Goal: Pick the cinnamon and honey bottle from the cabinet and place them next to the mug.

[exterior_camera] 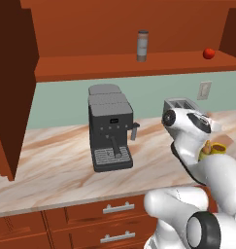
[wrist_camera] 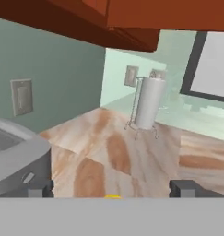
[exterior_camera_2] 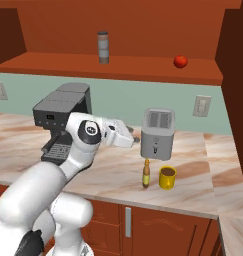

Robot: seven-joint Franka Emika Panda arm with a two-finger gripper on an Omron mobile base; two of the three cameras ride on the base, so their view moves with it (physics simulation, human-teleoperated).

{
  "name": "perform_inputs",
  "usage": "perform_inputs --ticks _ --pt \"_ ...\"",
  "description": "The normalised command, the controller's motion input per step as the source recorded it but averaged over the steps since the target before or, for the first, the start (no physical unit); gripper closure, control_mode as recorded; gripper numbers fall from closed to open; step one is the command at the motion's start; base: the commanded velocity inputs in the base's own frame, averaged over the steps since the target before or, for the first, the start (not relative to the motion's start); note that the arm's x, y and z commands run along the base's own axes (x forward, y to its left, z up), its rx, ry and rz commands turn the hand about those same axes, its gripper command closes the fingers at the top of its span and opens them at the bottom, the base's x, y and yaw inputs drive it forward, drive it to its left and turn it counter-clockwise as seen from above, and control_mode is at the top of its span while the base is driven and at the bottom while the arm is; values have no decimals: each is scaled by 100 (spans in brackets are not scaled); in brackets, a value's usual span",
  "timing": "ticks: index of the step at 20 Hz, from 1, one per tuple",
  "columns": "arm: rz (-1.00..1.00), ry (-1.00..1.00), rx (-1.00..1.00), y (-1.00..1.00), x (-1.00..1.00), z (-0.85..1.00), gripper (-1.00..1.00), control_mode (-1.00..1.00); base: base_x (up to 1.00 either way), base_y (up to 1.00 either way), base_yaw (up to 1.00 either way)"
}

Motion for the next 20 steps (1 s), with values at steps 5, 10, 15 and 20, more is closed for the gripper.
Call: perform_inputs --ticks 5,10,15,20 --pt "37 21 -1 43 -37 75 -100 -100 0 0 0" --pt "38 26 1 41 -33 63 -100 -100 0 0 0" --pt "35 17 14 48 -5 30 -100 -100 0 0 0" --pt "29 12 21 44 0 27 -100 -100 0 0 0"
